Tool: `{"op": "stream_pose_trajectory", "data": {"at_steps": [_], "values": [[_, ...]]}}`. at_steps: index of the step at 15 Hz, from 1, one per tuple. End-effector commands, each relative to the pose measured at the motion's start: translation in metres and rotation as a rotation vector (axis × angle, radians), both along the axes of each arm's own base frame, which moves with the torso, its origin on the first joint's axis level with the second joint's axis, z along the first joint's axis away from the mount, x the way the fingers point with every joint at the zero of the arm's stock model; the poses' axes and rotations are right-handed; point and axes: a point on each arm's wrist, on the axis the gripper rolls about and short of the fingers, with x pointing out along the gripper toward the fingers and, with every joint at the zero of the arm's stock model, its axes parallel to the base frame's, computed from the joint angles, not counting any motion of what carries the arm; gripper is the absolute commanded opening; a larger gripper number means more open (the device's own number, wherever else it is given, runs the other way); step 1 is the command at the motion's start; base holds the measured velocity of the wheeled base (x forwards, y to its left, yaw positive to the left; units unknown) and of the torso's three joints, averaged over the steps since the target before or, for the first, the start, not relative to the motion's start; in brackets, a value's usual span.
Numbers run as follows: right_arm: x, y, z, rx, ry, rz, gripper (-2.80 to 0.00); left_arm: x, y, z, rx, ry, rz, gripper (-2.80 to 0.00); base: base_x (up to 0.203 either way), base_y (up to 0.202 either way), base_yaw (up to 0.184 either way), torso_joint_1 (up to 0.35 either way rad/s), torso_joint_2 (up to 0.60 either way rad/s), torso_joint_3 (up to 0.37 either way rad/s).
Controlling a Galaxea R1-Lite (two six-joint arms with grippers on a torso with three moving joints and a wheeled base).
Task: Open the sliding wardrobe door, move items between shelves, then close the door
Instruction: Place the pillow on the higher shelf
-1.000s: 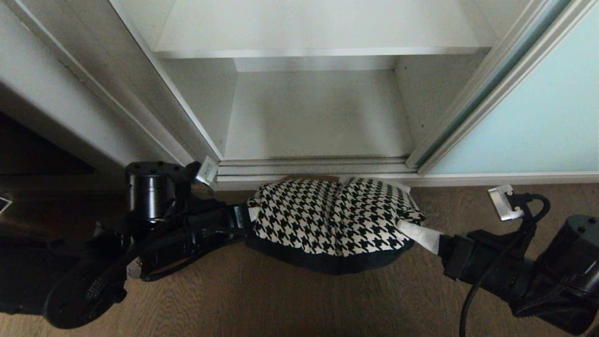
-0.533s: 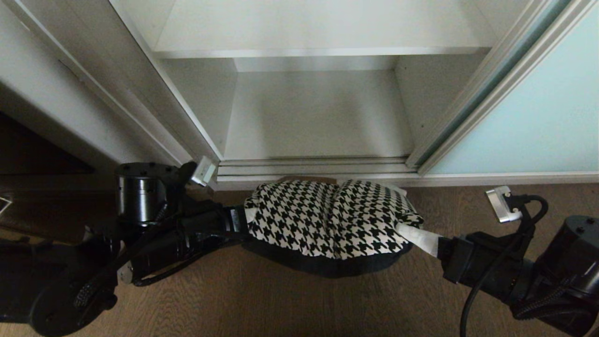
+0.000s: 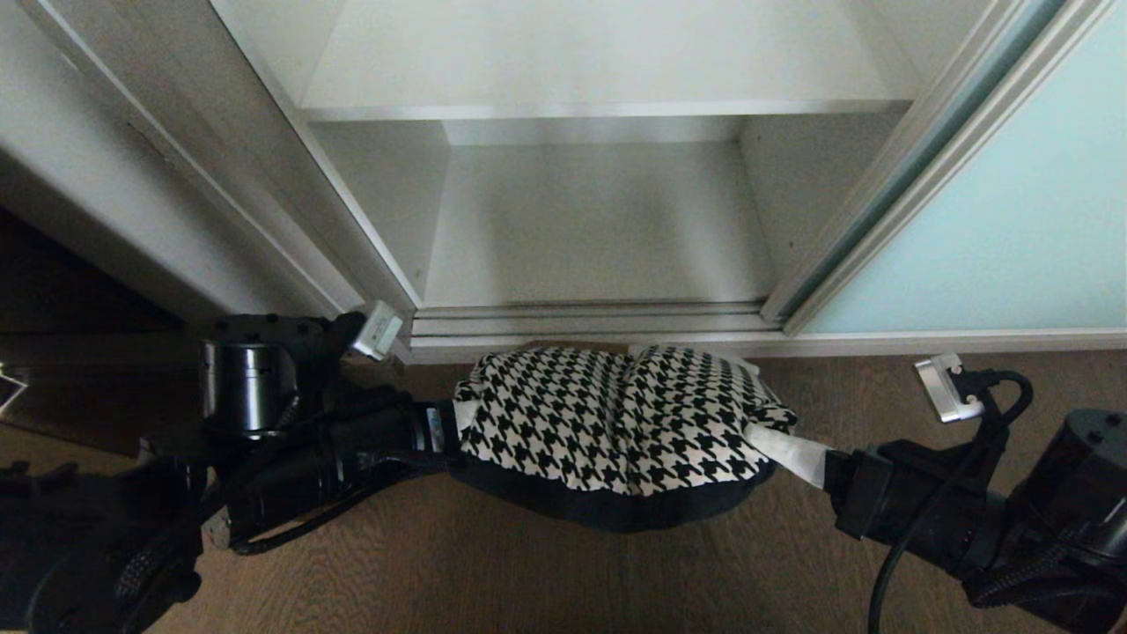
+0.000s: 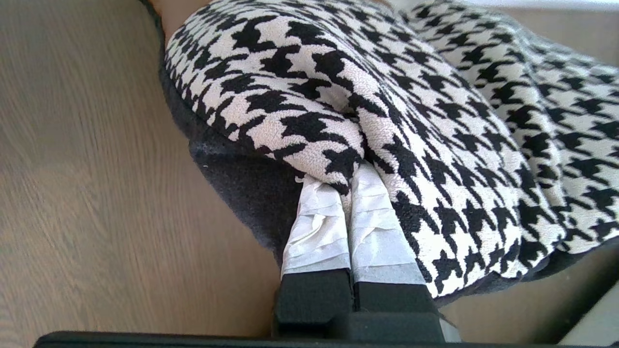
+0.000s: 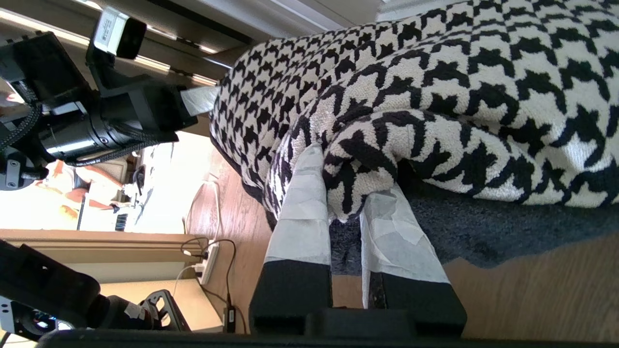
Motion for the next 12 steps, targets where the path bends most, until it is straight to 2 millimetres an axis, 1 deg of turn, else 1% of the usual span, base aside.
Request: {"op": "stream_pose_trajectory", "data": {"at_steps": [1,5,10,12], "values": [[0.0,0.0007,0.0005,0.005,-0.004,0.006,-2.8,-0.0022,0.001,0.0082,-0.021,-0.026,-0.001,-2.8,0.0,0.0,0.0,0.002,0.0,0.194],[-0.0021,-0.0003,0.0037,0.012,-0.017,0.006,-2.8,0.0011,-0.0008,0.0179,-0.05,-0.049,0.011,-2.8,0.0,0.0,0.0,0.003,0.0,0.195],[-0.0032,-0.0005,0.0072,0.02,-0.03,0.004,-2.8,-0.0016,-0.0023,0.0119,-0.042,-0.022,-0.001,-2.8,0.0,0.0,0.0,0.004,0.0,0.203],[-0.0036,-0.0011,0.0103,0.025,-0.041,0.003,-2.8,-0.0034,-0.0034,0.0126,-0.042,-0.023,-0.008,-2.8,0.0,0.0,0.0,0.002,0.01,0.2]]}}
